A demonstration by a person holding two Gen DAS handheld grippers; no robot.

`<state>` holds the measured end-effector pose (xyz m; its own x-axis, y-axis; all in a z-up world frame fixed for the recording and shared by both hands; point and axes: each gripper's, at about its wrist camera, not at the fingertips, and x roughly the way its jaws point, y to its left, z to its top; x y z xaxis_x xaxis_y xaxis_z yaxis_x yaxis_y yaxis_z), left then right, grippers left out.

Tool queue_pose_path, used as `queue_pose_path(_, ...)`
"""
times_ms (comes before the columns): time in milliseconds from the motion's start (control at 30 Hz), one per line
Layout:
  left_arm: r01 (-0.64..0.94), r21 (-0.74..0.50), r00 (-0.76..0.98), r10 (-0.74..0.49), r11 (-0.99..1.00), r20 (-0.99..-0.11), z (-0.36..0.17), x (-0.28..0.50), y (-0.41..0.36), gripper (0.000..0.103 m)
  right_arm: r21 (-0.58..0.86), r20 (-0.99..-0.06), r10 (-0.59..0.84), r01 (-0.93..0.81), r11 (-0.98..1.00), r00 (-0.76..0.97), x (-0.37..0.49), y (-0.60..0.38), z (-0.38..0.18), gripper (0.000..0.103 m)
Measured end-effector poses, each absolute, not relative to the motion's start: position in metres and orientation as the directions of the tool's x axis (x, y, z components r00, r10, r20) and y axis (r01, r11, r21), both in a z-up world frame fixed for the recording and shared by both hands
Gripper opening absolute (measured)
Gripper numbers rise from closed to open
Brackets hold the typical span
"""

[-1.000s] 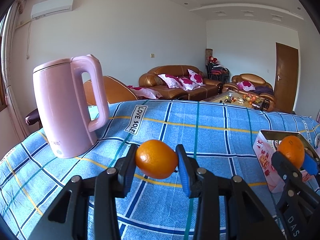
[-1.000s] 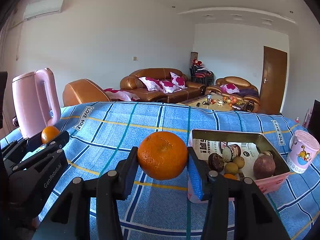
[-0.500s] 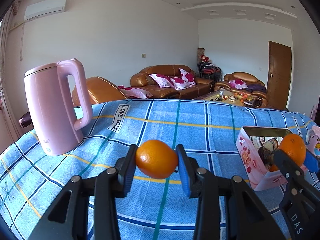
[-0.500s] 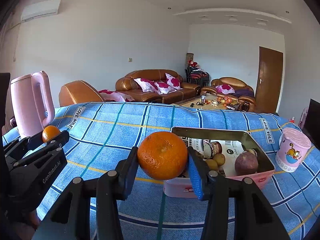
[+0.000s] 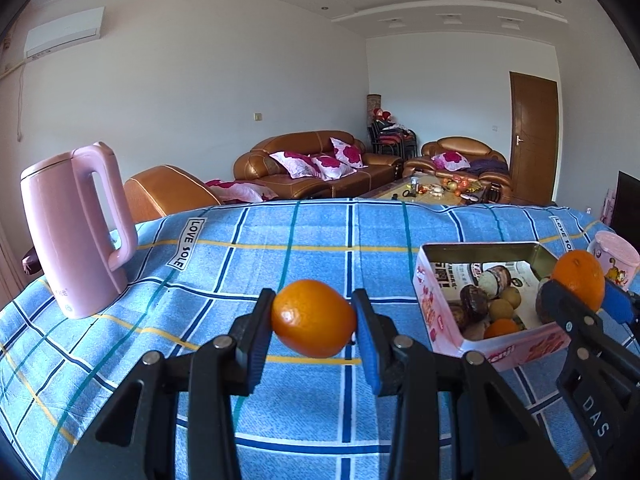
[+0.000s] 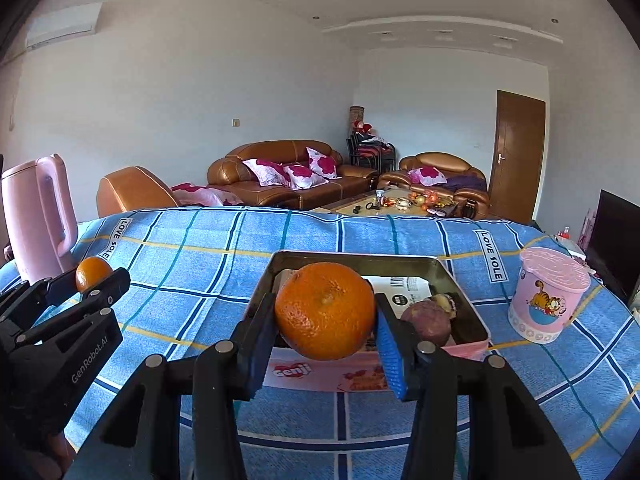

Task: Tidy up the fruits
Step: 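Lower both oranges into the pink tin and open both grippers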

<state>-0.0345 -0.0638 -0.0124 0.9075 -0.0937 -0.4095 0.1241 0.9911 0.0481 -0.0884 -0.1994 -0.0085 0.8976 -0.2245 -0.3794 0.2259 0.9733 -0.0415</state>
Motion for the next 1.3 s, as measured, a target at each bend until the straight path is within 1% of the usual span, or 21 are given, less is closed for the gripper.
queue_pose_path(200,0.152,0.062,0.906,-0.114,0.986,-0.408,-0.012,-0.038,-0.082,0.04,-0.051,-0.374,-0.25,0.249,0.967,0.893,-0.093,-0.218,-0.007,0.049)
queue_pose_path(400,0.175,0.05,0.899,-0.138,0.983,-0.416,-0.011,-0.04,-0.094,0.04,-0.056,-0.37,-0.279,0.279,0.959,0.886,-0.1,-0.238,-0.007,0.049)
queue_pose_path(767,0.226,0.058,0.886,-0.18,0.972,-0.426,-0.012,-0.042,-0.119,0.04,-0.071,-0.361,-0.366,0.366,0.928,0.858,-0.112,-0.282,-0.005,0.049)
queue_pose_path(967,0.292,0.065,0.871,-0.237,0.954,-0.431,-0.012,-0.044,-0.149,0.04,-0.097,-0.349,-0.425,0.419,0.903,0.835,-0.114,-0.299,-0.003,0.049)
queue_pose_path(1300,0.37,0.03,0.844,-0.323,0.928,-0.428,-0.009,-0.03,-0.195,0.04,-0.128,-0.337,-0.488,0.474,0.871,0.805,-0.108,-0.313,-0.001,0.049)
